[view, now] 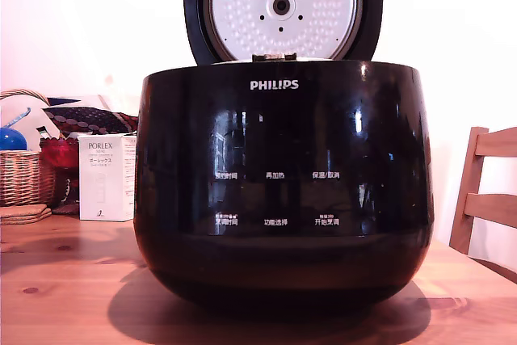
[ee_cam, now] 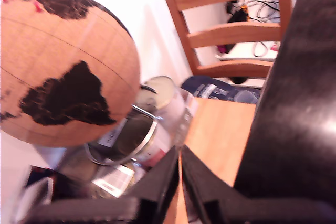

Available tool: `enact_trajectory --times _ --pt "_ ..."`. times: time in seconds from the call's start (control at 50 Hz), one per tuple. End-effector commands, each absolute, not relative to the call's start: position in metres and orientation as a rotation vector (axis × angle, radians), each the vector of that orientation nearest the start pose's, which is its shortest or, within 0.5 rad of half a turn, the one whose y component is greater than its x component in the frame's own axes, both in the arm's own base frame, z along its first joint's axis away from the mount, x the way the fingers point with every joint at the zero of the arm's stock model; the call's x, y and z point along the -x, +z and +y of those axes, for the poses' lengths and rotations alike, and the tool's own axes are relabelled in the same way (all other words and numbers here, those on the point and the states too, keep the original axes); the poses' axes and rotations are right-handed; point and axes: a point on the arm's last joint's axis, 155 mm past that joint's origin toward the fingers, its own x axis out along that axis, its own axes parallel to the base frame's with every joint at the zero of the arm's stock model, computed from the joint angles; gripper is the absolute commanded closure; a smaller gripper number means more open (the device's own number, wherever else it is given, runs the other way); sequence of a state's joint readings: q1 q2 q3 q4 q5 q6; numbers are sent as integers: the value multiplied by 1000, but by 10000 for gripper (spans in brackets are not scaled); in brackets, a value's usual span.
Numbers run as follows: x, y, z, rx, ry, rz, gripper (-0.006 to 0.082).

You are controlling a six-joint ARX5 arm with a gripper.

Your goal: Close the rice cooker by pressing the lid down with medium force

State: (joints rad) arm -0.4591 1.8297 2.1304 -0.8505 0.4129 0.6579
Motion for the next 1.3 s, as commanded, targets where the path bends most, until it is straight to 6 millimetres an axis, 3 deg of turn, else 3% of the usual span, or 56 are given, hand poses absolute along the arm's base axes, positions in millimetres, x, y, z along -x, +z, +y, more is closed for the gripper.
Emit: enact_trajectory --times 0.0,0.44,0.64,1.02,1.28 --pt "-413 355 -295 -605 -1043 303 789" --pt "-378 345 -312 -531 -1102 417 788" --pt "-366 356 -317 -461 -1096 434 788" --pt "-344 357 -309 -416 -1096 499 788" --pt "-332 332 -313 -403 -1113 537 788"
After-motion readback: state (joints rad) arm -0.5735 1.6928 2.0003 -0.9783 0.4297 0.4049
